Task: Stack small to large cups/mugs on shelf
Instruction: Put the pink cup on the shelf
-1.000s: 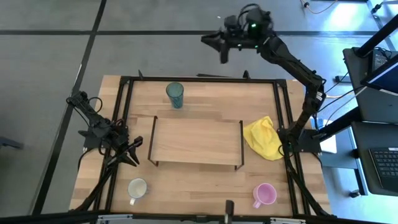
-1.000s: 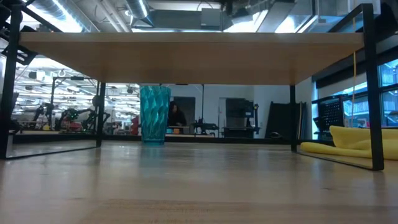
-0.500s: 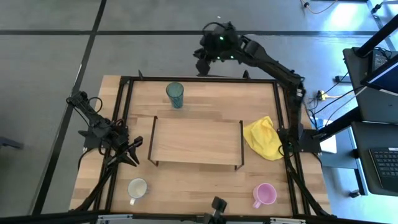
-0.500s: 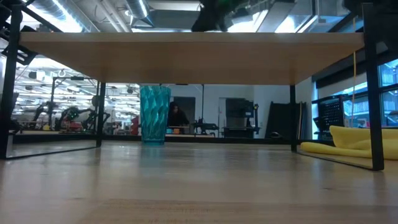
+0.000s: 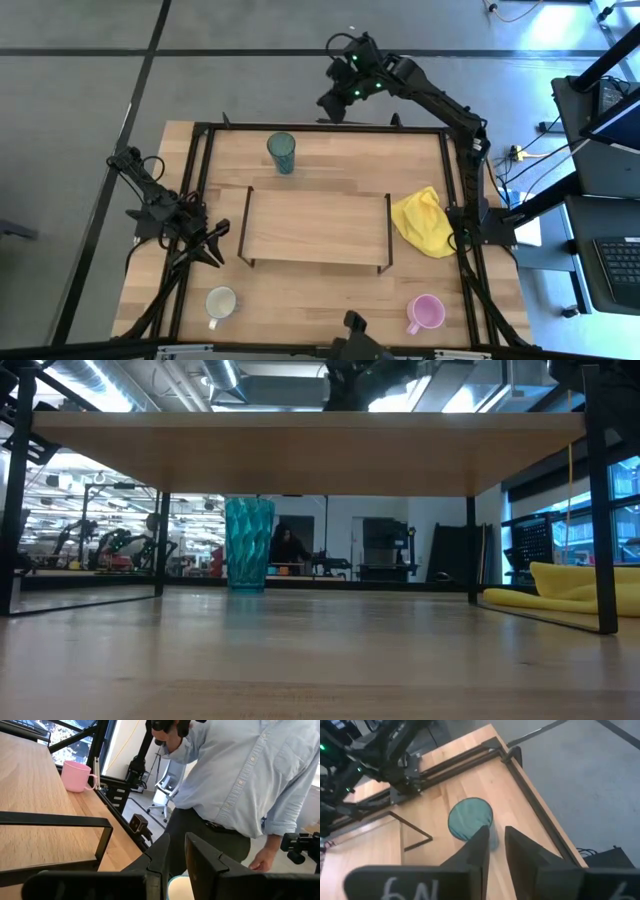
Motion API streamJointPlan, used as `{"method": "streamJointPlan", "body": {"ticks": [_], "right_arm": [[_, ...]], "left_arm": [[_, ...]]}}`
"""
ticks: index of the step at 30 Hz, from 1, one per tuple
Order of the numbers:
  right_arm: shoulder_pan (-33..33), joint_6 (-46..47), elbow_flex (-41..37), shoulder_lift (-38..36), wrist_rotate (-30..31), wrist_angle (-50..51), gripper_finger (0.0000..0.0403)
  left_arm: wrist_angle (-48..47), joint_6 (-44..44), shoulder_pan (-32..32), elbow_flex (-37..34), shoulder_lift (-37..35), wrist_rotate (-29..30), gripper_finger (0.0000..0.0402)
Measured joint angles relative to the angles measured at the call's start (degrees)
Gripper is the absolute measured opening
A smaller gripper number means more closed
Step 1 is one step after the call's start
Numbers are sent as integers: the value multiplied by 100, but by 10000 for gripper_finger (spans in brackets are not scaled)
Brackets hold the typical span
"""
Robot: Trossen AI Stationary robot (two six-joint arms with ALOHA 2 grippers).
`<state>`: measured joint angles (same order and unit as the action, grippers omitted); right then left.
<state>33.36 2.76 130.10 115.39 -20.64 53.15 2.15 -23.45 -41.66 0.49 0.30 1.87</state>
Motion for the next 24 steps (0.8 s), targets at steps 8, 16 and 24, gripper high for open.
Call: {"method": "streamJointPlan", "body": {"ticks": [8,16,24], "right_arm": [[-102,128,-31,-4,-10,-298,62],[-94,150,26,2,-1275,-1120,62],[-180,541,33,-9,-2163,-1350,62]], "left_arm": [[-2,1,0,0,0,2,53],[-259,396,1,43,0,-55,53],[-261,453,-3,46,7,-205,53]]}}
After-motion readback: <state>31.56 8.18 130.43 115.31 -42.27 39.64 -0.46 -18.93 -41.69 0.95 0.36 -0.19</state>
